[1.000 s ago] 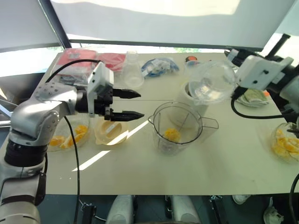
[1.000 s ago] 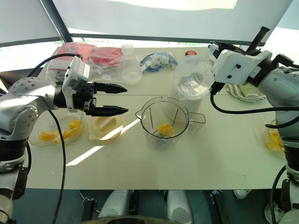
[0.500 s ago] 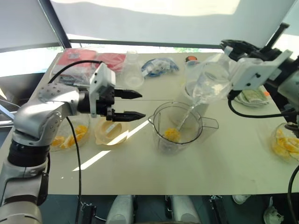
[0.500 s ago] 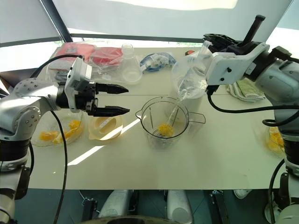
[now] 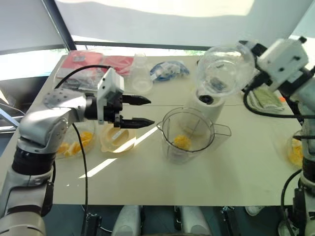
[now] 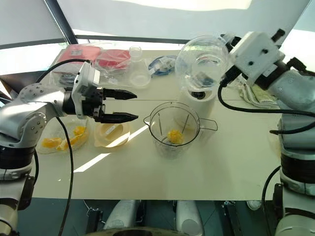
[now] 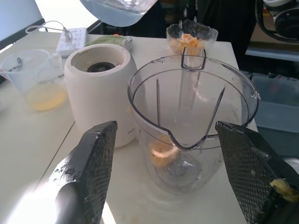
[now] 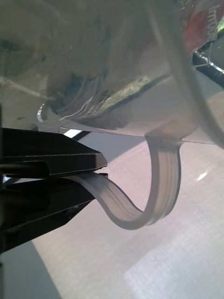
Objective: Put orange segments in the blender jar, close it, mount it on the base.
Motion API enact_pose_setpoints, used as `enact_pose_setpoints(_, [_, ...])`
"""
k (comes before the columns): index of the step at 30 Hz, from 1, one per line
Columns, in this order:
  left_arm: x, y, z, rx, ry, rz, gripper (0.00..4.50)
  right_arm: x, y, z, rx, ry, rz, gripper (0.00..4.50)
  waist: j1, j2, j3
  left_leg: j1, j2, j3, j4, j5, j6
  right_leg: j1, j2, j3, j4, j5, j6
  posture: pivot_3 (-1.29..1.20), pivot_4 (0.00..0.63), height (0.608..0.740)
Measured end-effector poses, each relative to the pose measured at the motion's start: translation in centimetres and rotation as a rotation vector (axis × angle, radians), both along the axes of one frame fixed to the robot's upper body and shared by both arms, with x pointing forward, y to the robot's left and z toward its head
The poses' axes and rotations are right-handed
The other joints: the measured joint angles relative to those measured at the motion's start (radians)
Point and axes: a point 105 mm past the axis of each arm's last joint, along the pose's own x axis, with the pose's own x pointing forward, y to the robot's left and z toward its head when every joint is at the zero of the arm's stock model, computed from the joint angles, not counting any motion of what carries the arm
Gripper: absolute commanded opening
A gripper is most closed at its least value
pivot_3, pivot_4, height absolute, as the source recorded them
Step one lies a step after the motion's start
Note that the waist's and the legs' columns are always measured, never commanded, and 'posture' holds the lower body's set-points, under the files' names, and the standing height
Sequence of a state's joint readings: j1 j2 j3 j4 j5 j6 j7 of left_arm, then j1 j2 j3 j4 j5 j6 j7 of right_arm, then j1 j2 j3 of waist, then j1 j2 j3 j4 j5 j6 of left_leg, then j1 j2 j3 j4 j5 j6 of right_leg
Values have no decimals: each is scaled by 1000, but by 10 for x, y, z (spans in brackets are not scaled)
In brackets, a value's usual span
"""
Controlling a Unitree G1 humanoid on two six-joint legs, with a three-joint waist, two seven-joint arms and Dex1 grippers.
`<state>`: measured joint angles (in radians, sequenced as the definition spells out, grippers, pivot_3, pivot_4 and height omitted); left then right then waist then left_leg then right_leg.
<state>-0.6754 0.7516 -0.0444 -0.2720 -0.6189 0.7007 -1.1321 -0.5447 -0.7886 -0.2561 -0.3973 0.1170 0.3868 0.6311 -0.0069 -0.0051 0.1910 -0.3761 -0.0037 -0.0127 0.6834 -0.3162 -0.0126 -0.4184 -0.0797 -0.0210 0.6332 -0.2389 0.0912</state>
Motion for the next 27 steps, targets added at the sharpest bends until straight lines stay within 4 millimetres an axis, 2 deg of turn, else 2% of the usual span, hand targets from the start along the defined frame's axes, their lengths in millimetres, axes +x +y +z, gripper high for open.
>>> enact_pose_setpoints(4, [1, 0, 0, -5, -2, -1, 3481, -2, -23, 0, 277, 59, -57, 22, -3, 0, 0, 0, 0, 1, 0, 0, 0, 0, 0, 1, 0, 0, 0, 0, 150, 740])
enact_pose_setpoints(8, [2, 1, -1, -8, 4, 4, 3481, -3, -78, -3, 578, 42, -290, 22, -1, 0, 0, 1, -1, 1, 0, 0, 0, 0, 0, 1, 1, 0, 0, 0, 150, 740])
enact_pose_setpoints(11, [4, 3, -1, -1, -1, 16, 3481, -5, -107, -13, 663, 36, -439, 22, -4, 0, 0, 1, -1, 2, 0, 0, 0, -1, 0, 2, 1, 0, 0, 0, 150, 740])
enact_pose_setpoints(13, [8, 7, -2, 9, -1, 39, 3481, -5, -124, -29, 684, 59, -528, 22, -4, 0, 0, 1, -2, 2, 0, 0, 0, -1, 1, 2, 1, 0, 0, 0, 150, 740])
enact_pose_setpoints(17, [11, 9, -2, 11, 0, 51, 3481, -2, -161, -73, 761, 134, -720, 22, -6, 0, 0, 1, -1, 5, 0, 0, 0, -1, 1, 5, 1, 0, 1, 0, 150, 740])
enact_pose_setpoints(19, [11, 9, -2, 11, -1, 53, 3481, -1, -172, -93, 803, 160, -781, 22, -8, 0, 0, 2, -1, 6, 0, 0, 0, -2, 1, 7, 1, 1, 1, 0, 150, 740])
enact_pose_setpoints(22, [11, 9, -2, 13, -7, 60, 3481, 5, -179, -120, 850, 185, -836, 22, -13, 0, 0, 2, -1, 7, 0, 0, 0, -2, 2, 9, 1, 1, 2, 0, 150, 740])
enact_pose_setpoints(24, [11, 8, -2, 15, -16, 70, 3481, 11, -184, -145, 874, 199, -900, 22, -12, 0, 0, 2, -1, 7, 0, 0, 0, -2, 2, 9, 1, 2, 3, 0, 150, 740])
enact_pose_setpoints(27, [10, 9, -2, 22, -17, 72, 3481, 17, -185, -176, 859, 233, -973, 22, -12, 1, 0, 2, -1, 9, 0, 0, 0, -3, 2, 11, 1, 2, 3, 0, 150, 740])
